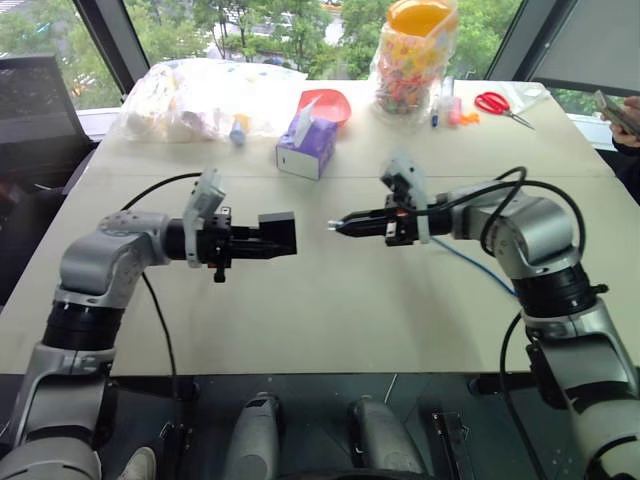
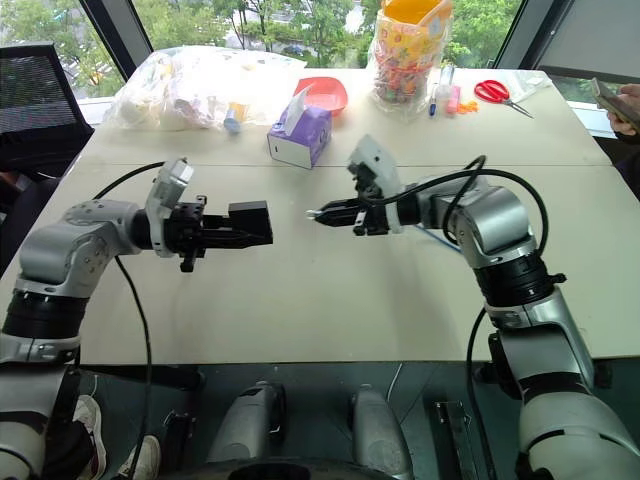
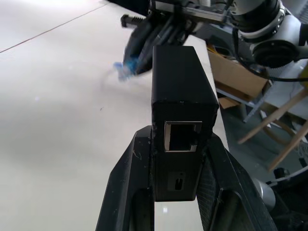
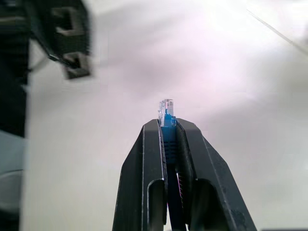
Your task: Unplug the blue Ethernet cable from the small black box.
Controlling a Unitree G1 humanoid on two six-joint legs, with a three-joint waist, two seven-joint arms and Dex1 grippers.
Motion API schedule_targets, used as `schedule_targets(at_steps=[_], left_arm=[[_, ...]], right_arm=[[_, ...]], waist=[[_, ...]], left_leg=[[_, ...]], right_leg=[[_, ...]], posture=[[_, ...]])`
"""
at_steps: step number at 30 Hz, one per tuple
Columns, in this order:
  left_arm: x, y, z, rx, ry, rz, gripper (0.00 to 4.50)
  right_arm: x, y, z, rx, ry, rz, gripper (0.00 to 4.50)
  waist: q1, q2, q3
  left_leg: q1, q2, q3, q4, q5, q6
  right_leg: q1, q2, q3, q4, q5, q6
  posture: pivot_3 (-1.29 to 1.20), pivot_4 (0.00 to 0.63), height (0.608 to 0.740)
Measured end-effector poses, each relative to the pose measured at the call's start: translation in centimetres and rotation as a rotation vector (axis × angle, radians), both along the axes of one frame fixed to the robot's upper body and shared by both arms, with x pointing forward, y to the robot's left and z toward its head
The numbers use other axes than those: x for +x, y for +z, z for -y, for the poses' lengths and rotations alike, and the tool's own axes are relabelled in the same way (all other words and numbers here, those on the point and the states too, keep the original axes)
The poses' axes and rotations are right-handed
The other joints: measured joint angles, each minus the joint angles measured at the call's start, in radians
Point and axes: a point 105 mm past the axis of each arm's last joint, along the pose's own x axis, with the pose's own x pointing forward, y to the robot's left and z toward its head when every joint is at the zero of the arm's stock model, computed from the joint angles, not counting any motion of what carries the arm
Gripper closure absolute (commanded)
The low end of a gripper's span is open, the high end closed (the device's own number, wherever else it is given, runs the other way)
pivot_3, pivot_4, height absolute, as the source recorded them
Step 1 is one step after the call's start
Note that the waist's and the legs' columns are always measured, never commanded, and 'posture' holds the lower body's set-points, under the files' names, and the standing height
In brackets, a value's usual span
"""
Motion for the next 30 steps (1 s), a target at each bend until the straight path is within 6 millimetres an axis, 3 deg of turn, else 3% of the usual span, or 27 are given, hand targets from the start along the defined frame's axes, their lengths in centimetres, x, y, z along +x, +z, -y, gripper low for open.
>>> schedule_targets(at_steps=[3,6,10,15,16,18,23,25,30], left_arm=[[0.1,0.0,0.0,0.000,0.006,0.003,3.97],[0.4,-0.3,0.1,0.009,0.026,0.034,3.97],[1.3,-1.0,1.5,0.002,0.065,0.095,3.97],[3.4,-4.0,4.5,-0.002,0.169,0.182,3.97],[3.6,-4.5,5.1,-0.003,0.180,0.185,3.97],[4.3,-5.8,5.8,0.028,0.226,0.215,3.97],[5.9,-7.9,6.3,0.054,0.337,0.243,3.97],[6.7,-8.0,6.9,0.041,0.378,0.247,3.97],[8.4,-8.4,7.6,0.049,0.470,0.312,3.97]], right_arm=[[0.5,0.0,0.3,-0.011,-0.022,0.033,4.49],[3.6,-0.7,1.4,-0.083,-0.175,0.133,4.49],[6.9,-2.1,2.4,-0.167,-0.347,0.226,4.49],[9.6,-4.4,1.4,-0.204,-0.473,0.261,4.49],[9.8,-4.8,1.2,-0.208,-0.482,0.255,3.66],[10.1,-5.8,1.2,-0.214,-0.506,0.225,2.90],[10.3,-6.1,2.1,-0.188,-0.555,0.188,0.21],[10.5,-5.6,2.8,-0.170,-0.584,0.188,0.09],[10.0,-0.6,5.2,-0.069,-0.675,0.285,0.09]], waist=[[-0.001,0.000,0.000],[-0.004,0.000,0.000],[-0.004,0.000,0.000],[-0.002,0.000,0.000],[-0.001,0.000,0.000],[0.000,0.000,0.000],[-0.001,0.000,0.000],[0.001,0.000,0.000],[0.002,0.000,0.000]], left_leg=[[0.000,0.000,0.000,0.000,0.000,0.000],[0.001,0.000,0.001,0.000,0.000,0.000],[0.001,0.000,0.001,0.000,0.000,0.000],[0.000,0.000,0.002,0.000,0.000,0.000],[0.000,0.000,0.001,0.000,0.000,0.000],[0.000,0.000,0.001,-0.001,0.000,0.000],[0.000,0.000,0.001,0.000,0.000,0.000],[0.000,0.000,0.001,0.000,0.000,0.000],[0.000,-0.001,0.001,-0.001,0.000,0.000]], right_leg=[[0.000,0.000,0.000,0.000,0.000,0.000],[0.000,0.000,0.000,0.000,0.000,0.000],[0.000,0.000,0.001,0.000,0.000,0.000],[0.000,0.000,0.001,0.000,0.001,0.001],[-0.001,0.000,0.001,0.000,0.001,0.001],[-0.001,0.000,0.001,0.000,0.001,0.001],[-0.001,0.000,0.001,0.001,0.001,0.001],[-0.001,0.000,0.001,0.001,0.001,0.001],[0.000,0.000,0.001,0.000,0.001,0.002]], posture=[[0.00,0.150,0.735],[0.00,0.150,0.735],[0.00,0.150,0.735],[0.00,0.150,0.735],[0.00,0.150,0.735],[0.00,0.150,0.735],[0.00,0.150,0.735],[0.00,0.150,0.735],[0.00,0.150,0.735]])
